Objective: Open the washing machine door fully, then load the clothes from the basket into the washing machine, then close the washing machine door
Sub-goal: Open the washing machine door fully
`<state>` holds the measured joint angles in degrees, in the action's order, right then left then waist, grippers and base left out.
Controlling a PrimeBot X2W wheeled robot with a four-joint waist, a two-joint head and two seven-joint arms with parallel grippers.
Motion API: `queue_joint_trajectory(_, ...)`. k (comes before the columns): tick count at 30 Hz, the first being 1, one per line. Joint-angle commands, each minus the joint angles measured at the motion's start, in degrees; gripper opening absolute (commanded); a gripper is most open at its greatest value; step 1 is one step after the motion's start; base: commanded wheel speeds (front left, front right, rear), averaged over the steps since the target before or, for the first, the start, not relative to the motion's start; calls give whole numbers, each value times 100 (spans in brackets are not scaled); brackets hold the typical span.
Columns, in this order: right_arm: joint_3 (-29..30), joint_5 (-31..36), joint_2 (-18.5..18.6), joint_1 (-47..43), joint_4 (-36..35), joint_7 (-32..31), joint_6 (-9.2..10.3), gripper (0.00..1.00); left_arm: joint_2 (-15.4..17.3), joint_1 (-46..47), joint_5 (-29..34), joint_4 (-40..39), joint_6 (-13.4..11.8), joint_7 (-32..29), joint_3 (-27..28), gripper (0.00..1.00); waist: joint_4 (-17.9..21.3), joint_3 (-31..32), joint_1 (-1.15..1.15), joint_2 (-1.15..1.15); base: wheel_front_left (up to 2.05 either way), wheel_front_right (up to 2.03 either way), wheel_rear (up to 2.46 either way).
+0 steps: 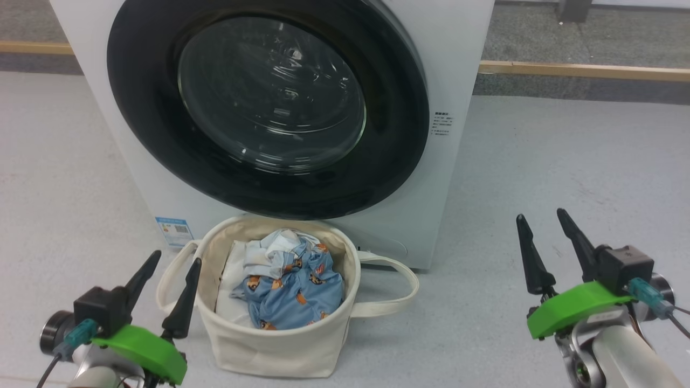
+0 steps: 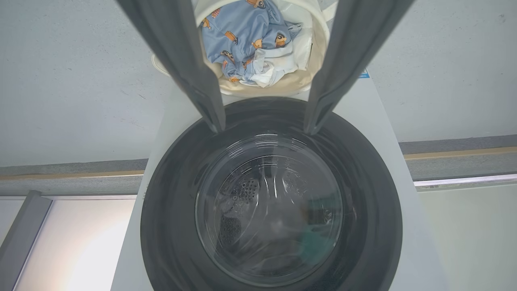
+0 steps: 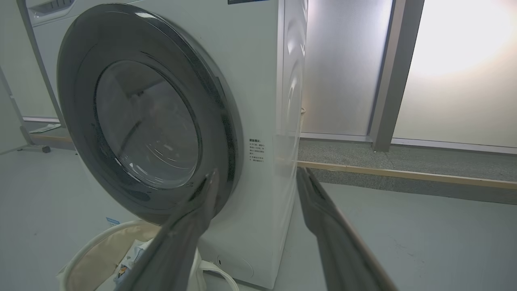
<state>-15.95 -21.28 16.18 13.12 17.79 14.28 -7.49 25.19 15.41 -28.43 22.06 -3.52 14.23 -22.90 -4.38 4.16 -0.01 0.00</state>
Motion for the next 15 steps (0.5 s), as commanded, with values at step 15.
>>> queue_joint_trajectory(15, 14, -96, -1, 94, -104, 72, 0, 100, 162, 351, -9, -25, 38, 69, 353, 100, 44, 36, 1, 0, 23, 23, -46)
